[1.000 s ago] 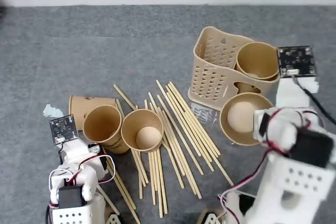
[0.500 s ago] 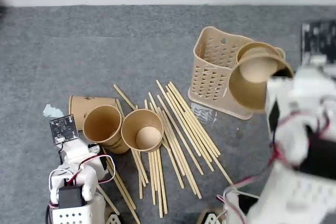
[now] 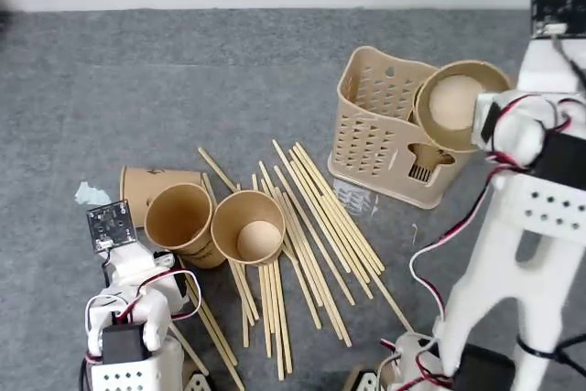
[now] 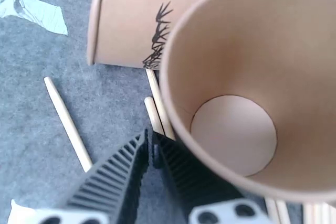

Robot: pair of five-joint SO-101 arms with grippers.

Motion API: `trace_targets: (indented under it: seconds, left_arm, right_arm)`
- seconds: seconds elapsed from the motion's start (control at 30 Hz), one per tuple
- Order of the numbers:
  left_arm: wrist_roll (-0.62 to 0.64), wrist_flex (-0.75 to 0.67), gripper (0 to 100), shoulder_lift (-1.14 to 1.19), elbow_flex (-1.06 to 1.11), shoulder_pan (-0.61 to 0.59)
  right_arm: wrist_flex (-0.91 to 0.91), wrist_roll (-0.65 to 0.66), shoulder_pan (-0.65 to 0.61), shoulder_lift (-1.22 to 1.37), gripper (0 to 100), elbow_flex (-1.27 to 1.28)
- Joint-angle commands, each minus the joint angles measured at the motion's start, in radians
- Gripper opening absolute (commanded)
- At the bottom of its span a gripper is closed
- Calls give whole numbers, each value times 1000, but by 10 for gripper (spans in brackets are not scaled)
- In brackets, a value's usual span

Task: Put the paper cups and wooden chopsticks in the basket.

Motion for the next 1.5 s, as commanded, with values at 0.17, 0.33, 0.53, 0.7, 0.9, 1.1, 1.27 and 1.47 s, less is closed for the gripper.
trace_targets:
  seconds: [0.17,0.33,0.53,0.7,0.9,1.1,1.27,1.47]
  left_arm:
    - [11,2,14,-12,-10,-5]
    - [11,2,14,-12,-10,-5]
    - [11,2,14,-12,-10,-5]
    - [11,2,14,-12,-10,-5]
    - [11,2,14,-12,-10,-5]
    - [11,2,14,-12,-10,-5]
    - [11,2,14,-12,-10,-5]
    - [11,2,14,-12,-10,-5]
  right_arm:
    - [1,-6,2,10,233,-40]
    - [-128,-8,2,10,307,-38]
    - [-211,-80,1,2,307,-37]
    - [-39,-92,-74,-24,307,-40]
    - [208,-97,-271,-90,307,-35]
    - [375,-100,-492,-104,307,-32]
    - [383,-100,-674,-113,307,89]
    - [298,-180,-854,-110,307,238]
